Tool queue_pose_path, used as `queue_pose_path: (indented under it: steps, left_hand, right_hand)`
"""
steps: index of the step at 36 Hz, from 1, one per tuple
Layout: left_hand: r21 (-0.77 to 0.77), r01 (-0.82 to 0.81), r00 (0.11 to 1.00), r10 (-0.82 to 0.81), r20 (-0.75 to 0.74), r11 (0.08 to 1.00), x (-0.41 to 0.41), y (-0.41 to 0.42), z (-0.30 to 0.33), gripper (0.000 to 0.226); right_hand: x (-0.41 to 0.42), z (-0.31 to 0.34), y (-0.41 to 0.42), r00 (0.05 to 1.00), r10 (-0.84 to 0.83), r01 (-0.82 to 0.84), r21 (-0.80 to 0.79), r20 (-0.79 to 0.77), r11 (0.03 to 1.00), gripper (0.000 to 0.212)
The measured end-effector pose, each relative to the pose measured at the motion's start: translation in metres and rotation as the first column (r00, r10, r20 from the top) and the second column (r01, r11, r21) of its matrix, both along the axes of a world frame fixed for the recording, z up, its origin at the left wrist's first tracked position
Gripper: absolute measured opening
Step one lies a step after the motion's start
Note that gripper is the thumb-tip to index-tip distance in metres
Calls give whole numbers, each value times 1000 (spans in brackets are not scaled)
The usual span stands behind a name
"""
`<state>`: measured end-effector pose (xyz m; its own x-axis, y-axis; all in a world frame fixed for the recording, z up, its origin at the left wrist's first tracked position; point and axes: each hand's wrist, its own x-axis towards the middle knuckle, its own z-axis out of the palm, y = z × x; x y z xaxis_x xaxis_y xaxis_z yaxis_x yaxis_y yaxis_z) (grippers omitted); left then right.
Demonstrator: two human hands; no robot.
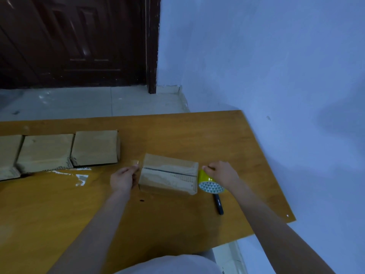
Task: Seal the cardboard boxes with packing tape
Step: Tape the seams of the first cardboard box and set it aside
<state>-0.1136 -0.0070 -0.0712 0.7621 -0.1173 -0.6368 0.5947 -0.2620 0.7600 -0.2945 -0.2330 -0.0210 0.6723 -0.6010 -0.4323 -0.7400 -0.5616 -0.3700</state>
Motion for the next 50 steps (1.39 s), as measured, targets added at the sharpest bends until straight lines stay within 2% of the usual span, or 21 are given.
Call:
queue_pose_path:
  steps: [4,11,14,16,21,23,25,27,29,31,33,35,37,39,41,44,47,50]
  left_hand:
    - [63,21,997,-16,-78,998,2,-6,-3,25]
    - [45,32,958,-18,-285,998,-2,-15,-10,44]
    - [32,69,950,-56,-306,997,-1,-16,-16,48]
    - [53,98,965,-82,-250,994,2,-14,-20,46]
    - [230,148,987,-129,-94,962,3,3,-18,34]
    - [314,108,994,-112,-5,943,-1,13,-10,34]
    - [326,52,981,-110,161,944,-11,20,3,31]
    - [273,58,906,-166,389,960,-27,23,19,25]
    - [260,128,749,-265,607,957,-44,19,35,26]
    - [327,249,585,-411,699,912,-58,8,44,33]
    - [458,376,459,-592,662,805,-65,-8,45,41]
    - [599,459,363,-754,547,656,-69,-23,38,49]
    - [702,495,267,-858,438,512,-71,-30,25,56]
    - [773,481,168,-909,382,414,-71,-29,14,66]
    - [798,449,109,-911,398,402,-70,-25,7,72]
    - [822,417,65,-915,399,388,-64,-25,0,63]
    - [825,423,56,-919,390,375,-60,-27,-1,65]
    - [820,428,28,-913,407,379,-58,-26,-3,66]
  right_hand:
    - [1,0,1,1000,-4,3,9,27,1000,49]
    - [3,-2,3,999,-5,6,-5,49,1000,49]
    - [2,-3,4,997,-15,16,-9,69,1000,49]
    - [-1,-3,6,997,-21,22,-17,81,1000,49]
    - [-12,-6,12,988,-52,54,-7,142,999,48]
    - [-17,-7,13,982,-82,76,47,169,996,47]
    - [-22,-4,18,966,-159,123,176,205,977,46]
    - [-28,-4,24,933,-289,199,364,213,910,39]
    - [-34,-11,28,894,-399,256,497,205,829,31]
    - [-37,-15,38,844,-486,271,603,226,751,36]
    - [-36,-17,51,796,-519,187,689,312,700,21]
    - [-33,-17,66,773,-514,115,715,372,689,12]
    - [-31,-14,80,789,-476,71,712,388,698,10]
    - [-33,-20,90,820,-433,54,704,373,709,10]
    - [-36,-23,97,825,-440,74,705,354,706,15]
    - [-36,-26,102,824,-453,101,698,341,709,18]
    - [-35,-33,107,840,-435,142,643,324,752,25]
    - [-39,-47,117,913,-345,179,546,217,818,29]
